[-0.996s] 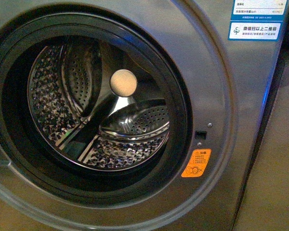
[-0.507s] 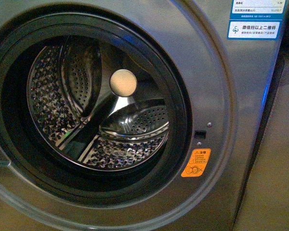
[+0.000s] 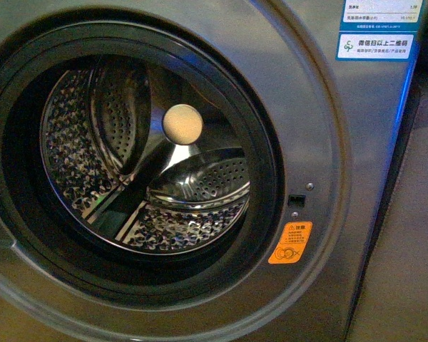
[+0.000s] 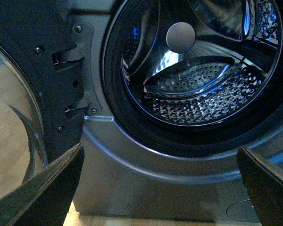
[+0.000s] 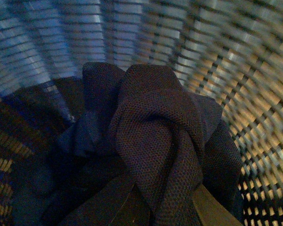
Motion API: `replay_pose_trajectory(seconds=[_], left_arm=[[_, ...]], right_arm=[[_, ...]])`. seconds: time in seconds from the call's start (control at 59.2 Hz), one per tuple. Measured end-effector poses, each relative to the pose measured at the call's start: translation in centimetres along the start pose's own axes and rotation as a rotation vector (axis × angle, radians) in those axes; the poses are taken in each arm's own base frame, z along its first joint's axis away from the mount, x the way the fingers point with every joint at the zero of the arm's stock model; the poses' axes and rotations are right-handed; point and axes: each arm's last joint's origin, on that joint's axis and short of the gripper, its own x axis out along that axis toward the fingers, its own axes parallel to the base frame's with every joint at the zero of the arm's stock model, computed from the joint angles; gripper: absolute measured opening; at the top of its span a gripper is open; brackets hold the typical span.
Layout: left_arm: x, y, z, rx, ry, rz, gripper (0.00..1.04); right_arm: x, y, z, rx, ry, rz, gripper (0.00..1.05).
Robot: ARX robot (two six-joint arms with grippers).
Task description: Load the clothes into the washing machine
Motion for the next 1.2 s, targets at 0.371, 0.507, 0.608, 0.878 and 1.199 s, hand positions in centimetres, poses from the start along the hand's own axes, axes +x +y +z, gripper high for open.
replay_pose_trajectory(seconds=[0.371,0.507,0.608,0.878,1.199], left_arm=[[0.0,0.0,0.0,0.0,0.0,0.0,0.98],[0.0,0.0,0.0,0.0,0.0,0.0,0.98],[0.0,0.0,0.0,0.0,0.0,0.0,0.98],[0.0,0.0,0.0,0.0,0.0,0.0,0.98],[0.0,0.0,0.0,0.0,0.0,0.0,0.98]], right_arm=[[-12.1,1.3,15.1,-0.095,-0.404,0.047,0.06],[-16.9,2.7,20.4,-0.156,-0.558,0.066,0.06],[-19.6,4.0,23.9,-0.181,-0.648,0.093,0.06],[-26.7,10.1,33.6,-0.256,-0.879,0.249,0.06],[-36.7,20.9,41.8,-0.217,-1.054,0.53,0.06]])
